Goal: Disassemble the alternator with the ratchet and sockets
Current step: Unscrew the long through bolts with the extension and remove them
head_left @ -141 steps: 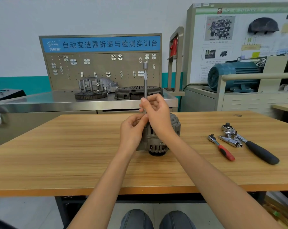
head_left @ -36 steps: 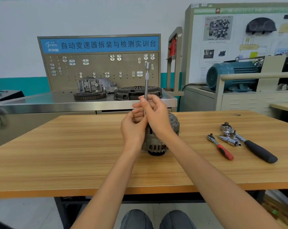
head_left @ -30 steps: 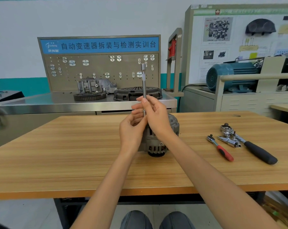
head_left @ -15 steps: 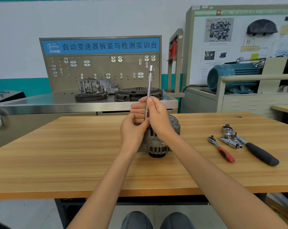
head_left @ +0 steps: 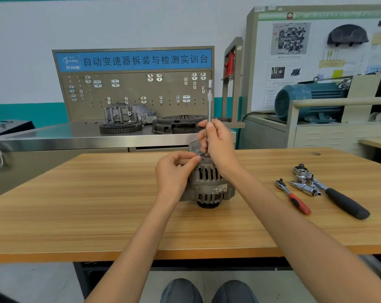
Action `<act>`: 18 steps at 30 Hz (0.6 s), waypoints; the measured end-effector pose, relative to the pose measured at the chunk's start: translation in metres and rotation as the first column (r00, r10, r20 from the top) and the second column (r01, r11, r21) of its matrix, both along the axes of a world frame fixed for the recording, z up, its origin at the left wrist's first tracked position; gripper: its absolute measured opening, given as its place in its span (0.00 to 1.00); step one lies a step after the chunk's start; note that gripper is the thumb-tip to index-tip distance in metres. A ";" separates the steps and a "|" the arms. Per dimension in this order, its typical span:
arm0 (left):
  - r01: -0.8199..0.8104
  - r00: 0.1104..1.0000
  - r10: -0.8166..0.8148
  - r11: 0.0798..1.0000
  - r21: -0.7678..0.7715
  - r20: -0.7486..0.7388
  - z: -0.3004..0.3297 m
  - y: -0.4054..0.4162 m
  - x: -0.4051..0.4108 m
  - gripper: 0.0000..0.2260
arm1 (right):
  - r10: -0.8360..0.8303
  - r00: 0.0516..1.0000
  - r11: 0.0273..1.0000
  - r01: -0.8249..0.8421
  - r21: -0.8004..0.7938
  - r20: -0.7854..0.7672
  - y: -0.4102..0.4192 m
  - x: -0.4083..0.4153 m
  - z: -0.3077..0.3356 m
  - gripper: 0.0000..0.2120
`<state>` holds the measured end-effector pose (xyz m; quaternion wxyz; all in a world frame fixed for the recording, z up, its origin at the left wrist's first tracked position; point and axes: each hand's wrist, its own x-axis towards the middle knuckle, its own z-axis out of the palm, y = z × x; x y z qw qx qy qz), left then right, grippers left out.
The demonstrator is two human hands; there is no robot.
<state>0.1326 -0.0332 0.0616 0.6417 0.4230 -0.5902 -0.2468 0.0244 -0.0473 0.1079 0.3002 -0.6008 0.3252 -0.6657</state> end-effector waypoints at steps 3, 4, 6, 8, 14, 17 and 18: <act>-0.049 0.998 0.051 0.997 -0.055 0.038 -0.001 0.001 -0.002 0.07 | -0.025 0.996 0.998 0.030 0.056 -0.090 -0.005 -0.002 -0.006 0.10; -0.061 0.997 0.064 0.996 -0.066 0.046 -0.001 0.001 -0.003 0.07 | -0.031 0.994 0.997 0.039 0.072 -0.104 -0.006 -0.002 -0.007 0.10; -0.078 0.995 0.082 0.995 -0.068 0.061 0.000 0.000 -0.004 0.06 | -0.052 0.990 0.993 0.065 0.095 -0.133 -0.009 -0.001 -0.006 0.10; -0.091 0.993 0.095 0.994 -0.056 0.075 0.003 -0.001 -0.004 0.06 | -0.069 0.984 0.992 0.086 0.098 -0.165 -0.011 -0.001 -0.006 0.10; -0.124 0.984 0.130 0.991 -0.049 0.119 0.009 -0.007 -0.006 0.12 | -0.107 0.974 0.990 0.122 0.066 -0.200 -0.008 -0.002 -0.008 0.10; -0.126 0.986 0.132 0.990 -0.058 0.099 0.010 -0.007 -0.006 0.12 | -0.107 0.974 0.989 0.126 0.082 -0.201 -0.009 -0.002 -0.007 0.10; -0.125 0.987 0.132 0.989 -0.072 0.087 0.012 -0.007 -0.006 0.11 | -0.106 0.972 0.989 0.125 0.080 -0.211 -0.009 -0.001 -0.008 0.10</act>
